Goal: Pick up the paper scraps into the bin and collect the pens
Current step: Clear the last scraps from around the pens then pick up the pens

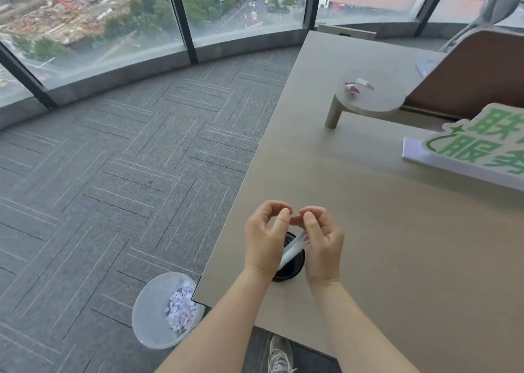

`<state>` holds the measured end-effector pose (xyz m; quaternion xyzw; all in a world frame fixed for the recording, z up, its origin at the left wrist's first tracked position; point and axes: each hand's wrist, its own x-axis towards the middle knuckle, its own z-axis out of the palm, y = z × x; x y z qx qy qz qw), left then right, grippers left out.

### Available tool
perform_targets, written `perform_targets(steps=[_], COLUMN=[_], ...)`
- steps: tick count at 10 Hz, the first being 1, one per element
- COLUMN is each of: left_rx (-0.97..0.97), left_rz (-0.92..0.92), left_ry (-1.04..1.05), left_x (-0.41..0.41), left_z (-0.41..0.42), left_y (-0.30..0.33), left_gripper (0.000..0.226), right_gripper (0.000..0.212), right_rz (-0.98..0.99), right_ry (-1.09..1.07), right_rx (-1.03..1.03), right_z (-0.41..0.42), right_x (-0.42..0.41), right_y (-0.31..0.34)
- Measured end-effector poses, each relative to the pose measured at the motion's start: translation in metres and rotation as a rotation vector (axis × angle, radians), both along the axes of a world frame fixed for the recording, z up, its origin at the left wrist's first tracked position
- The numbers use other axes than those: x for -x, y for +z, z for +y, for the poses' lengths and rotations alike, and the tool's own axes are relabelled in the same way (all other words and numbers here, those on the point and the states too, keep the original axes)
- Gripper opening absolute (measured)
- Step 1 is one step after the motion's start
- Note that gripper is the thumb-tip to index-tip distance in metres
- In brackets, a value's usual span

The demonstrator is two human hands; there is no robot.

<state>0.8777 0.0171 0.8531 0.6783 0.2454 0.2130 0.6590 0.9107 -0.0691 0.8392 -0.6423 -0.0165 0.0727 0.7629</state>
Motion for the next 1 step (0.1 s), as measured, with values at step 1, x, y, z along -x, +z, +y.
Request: perform_targets(steps=[1], left_rx=[0.023], left_rz=[-0.028], left_ry=[0.033], left_x=[-0.0082], left_z=[0.0143], left_y=[0.0175], left_gripper=[0.014], right_gripper=[0.021], right_rz=[-0.051], right_ry=[-0.059], right_rx=[-0.002], right_z=[-0.004], right_x=[-0.009], right_y=[0.012])
